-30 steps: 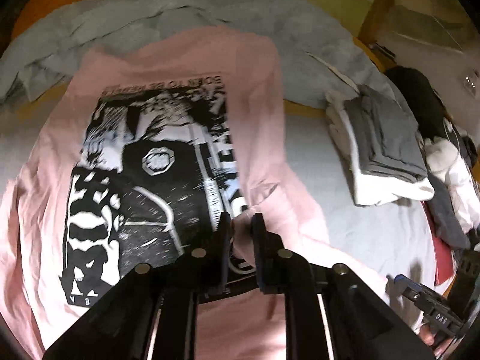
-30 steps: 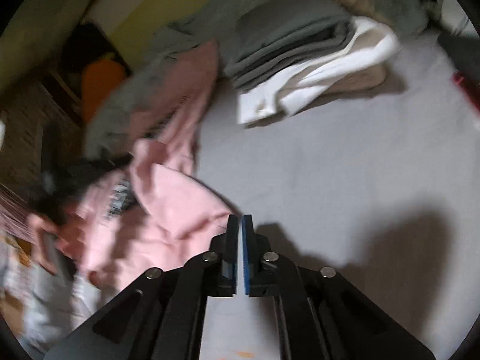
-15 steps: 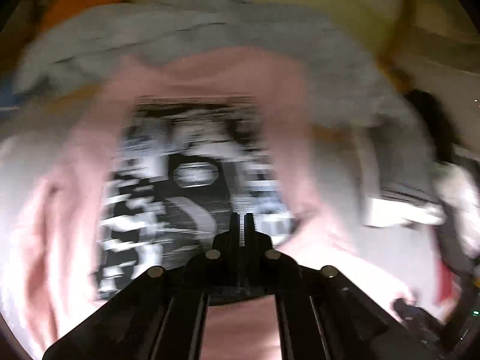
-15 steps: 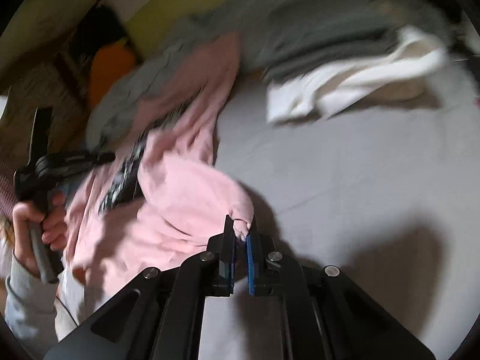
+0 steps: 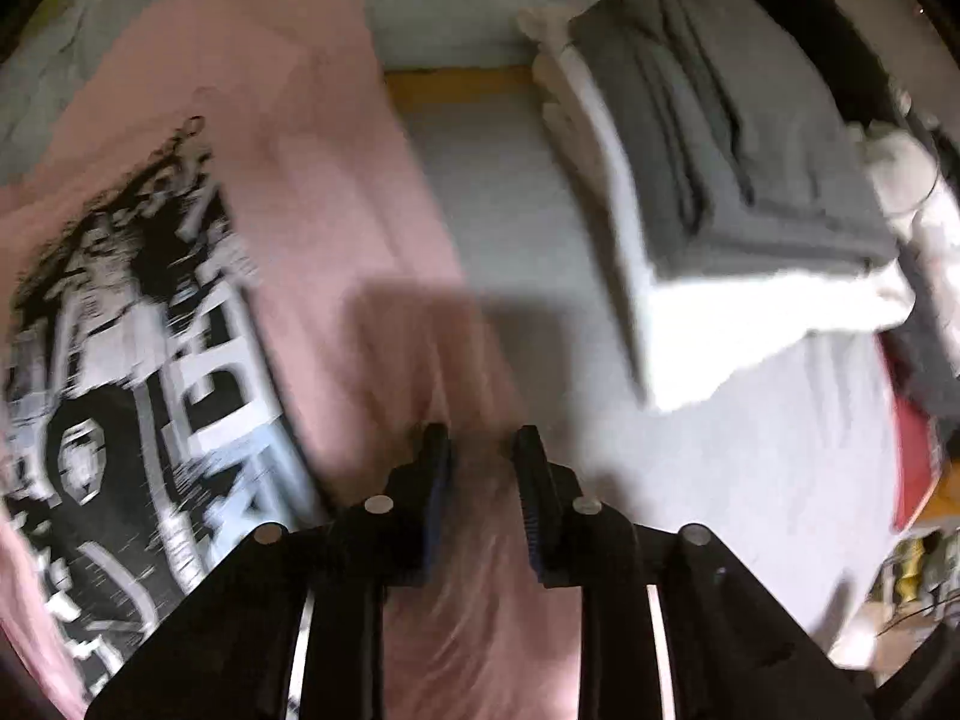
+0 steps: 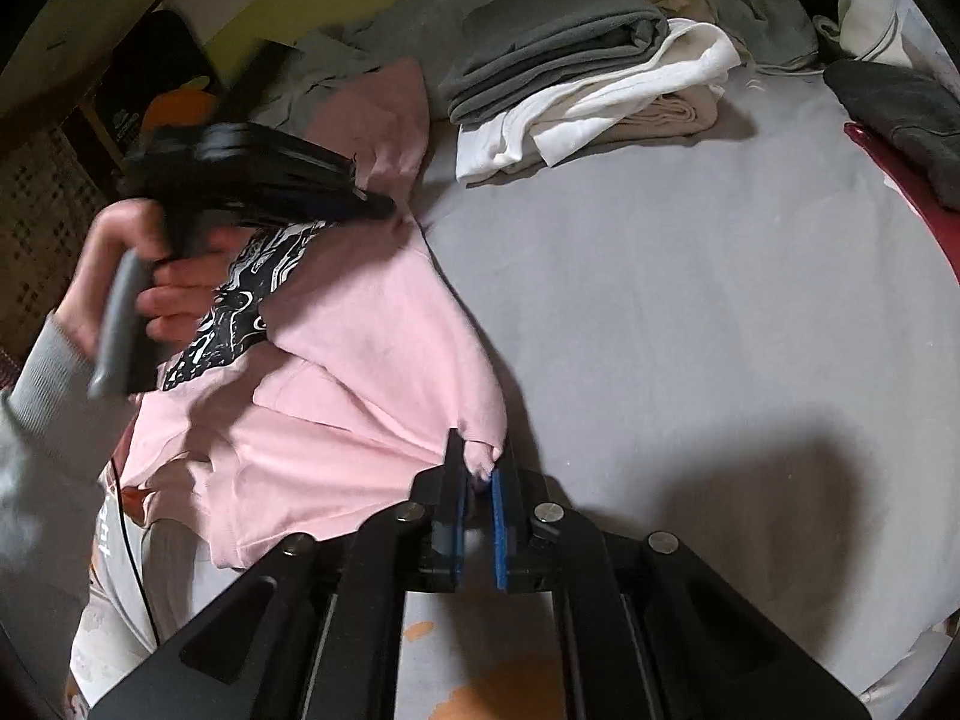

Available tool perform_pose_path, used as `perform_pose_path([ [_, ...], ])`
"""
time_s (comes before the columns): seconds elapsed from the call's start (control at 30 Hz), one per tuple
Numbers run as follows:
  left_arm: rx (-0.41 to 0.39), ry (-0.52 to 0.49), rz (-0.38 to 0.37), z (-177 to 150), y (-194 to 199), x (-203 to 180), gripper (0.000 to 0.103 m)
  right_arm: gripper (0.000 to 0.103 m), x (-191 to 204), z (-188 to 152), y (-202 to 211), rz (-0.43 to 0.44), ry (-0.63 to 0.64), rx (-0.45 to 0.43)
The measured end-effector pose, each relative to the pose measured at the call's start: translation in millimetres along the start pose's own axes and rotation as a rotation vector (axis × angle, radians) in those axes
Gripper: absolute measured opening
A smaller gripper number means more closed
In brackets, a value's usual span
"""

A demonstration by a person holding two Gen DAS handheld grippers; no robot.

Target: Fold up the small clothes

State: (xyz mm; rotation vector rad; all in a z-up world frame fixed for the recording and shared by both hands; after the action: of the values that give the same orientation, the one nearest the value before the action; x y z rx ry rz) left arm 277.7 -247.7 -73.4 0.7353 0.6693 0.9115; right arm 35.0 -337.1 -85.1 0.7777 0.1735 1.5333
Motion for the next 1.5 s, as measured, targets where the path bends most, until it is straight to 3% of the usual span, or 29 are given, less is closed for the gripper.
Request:
perform_pose_path([
  [0.07,-0.03,0.024,-0.058,12,-1,-6,0.0,0.006,-3,2,0,0.018,-0.009,0.01],
  [0.23,-0.083,0.038,-0.08,41,-4,-20,0.0,0.009,-2,1,-3,0.037,-0.029,0.031],
  [0.4,-0.144,-0.043,-0.093,59,-7,-44,0.0,0.016,-6,2,-3,0.047,-0.043,0.029],
  [0.5,-0.148,-0.037,-0.083,71,-21,-52,0.0,0.02,-6,8,7,0.008,-0.03,-0.004],
  [0.6,-0.14,-0.045,-0.078,70,-33,-52,0.0,0.051,-7,16,21,-0.007,-0.021,-0.075],
  [0.63,-0.139,-0.047,-0.079,64,-32,-51,0.0,0.056,-8,19,25,-0.006,-0.03,-0.094],
  [0.73,-0.12,-0.017,-0.116,57,-42,-41,0.0,0.056,-14,22,27,-0.012,-0.035,-0.11],
  [0.8,-0.131,0.0,-0.125,58,-41,-39,0.011,0.056,-18,20,23,-0.025,-0.041,-0.096],
  [0.87,-0.171,-0.022,-0.103,55,-27,-34,0.036,0.056,-22,19,19,-0.019,-0.054,-0.078],
  [0.93,-0.285,-0.077,-0.103,45,0,-28,0.052,0.056,-22,20,16,-0.006,-0.052,-0.07],
  [1.03,-0.386,-0.086,-0.124,23,45,-17,0.055,0.051,-9,22,14,0.075,0.006,-0.062],
  [1.13,-0.455,-0.08,-0.045,2,91,5,0.06,0.051,11,25,20,0.077,0.138,-0.123],
  [1.27,-0.385,-0.052,0.018,-42,127,24,0.06,0.051,25,14,-1,0.016,0.247,-0.068],
  [1.33,-0.326,-0.111,0.051,-72,134,21,0.055,0.051,24,10,-10,-0.023,0.273,-0.051],
  [1.37,-0.294,-0.16,0.049,-87,134,11,0.05,0.051,22,10,-13,-0.059,0.289,-0.061],
  [1.4,-0.28,-0.189,0.032,-99,138,7,0.038,0.051,20,11,-14,-0.102,0.302,-0.077],
  [1.5,-0.275,-0.238,-0.027,-126,135,-10,0.035,0.051,10,17,-15,-0.189,0.302,-0.11],
])
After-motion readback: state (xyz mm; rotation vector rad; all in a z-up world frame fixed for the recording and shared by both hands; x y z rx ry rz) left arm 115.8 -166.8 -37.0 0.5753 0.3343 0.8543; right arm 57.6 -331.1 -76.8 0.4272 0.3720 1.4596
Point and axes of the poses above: each gripper's, at about its wrist camera, not at the fingertips, and y roughly against the way its jaws point, x to its left, z to its top, the point moved 6 cm from there along -y, roughly the way its jaws point, and after that the axes turned 14 degrees about -x, right-handed, at the moved point
